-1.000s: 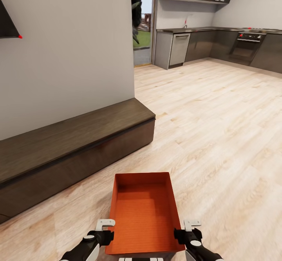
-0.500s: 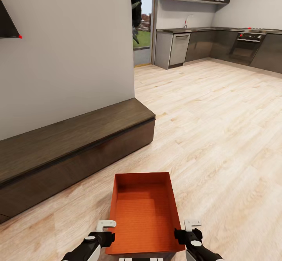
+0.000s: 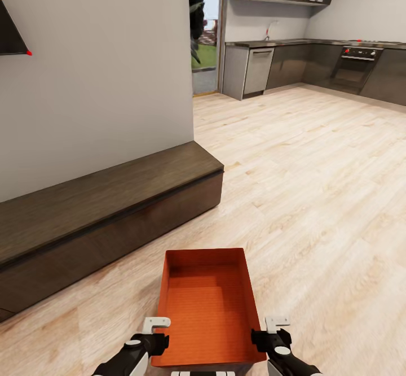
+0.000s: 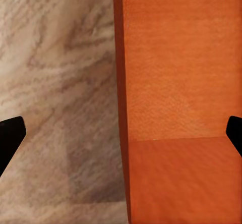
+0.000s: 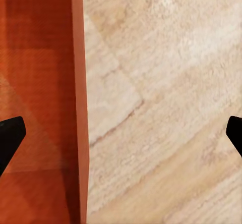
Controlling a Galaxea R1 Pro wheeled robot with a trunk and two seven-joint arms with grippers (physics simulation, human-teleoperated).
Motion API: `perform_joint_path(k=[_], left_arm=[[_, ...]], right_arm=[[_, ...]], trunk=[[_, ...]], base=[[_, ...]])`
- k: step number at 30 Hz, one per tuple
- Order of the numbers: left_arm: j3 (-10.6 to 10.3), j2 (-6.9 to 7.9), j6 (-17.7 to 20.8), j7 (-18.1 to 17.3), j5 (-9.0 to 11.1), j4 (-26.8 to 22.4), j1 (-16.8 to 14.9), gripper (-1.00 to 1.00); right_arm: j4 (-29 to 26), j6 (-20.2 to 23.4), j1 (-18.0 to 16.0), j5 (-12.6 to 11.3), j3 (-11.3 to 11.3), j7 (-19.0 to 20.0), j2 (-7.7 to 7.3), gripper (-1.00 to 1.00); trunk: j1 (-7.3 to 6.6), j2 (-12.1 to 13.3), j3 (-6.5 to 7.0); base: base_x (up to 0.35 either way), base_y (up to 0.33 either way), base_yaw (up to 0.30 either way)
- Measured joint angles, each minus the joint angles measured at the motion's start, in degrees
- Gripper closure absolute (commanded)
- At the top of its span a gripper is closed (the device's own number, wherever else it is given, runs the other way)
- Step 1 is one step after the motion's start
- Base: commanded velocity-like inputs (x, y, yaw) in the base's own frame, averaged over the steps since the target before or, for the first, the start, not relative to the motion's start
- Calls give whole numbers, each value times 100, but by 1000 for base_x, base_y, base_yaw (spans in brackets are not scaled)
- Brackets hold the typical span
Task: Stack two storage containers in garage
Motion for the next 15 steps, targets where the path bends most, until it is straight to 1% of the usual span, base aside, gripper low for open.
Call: perform_joint_path(k=[15], left_arm=[[-3, 8, 0, 0, 12, 13, 0, -100]], right_arm=[[2, 6, 0, -2, 0, 4, -9, -100]], trunk=[[0, 0, 0]], base=[[0, 0, 0]])
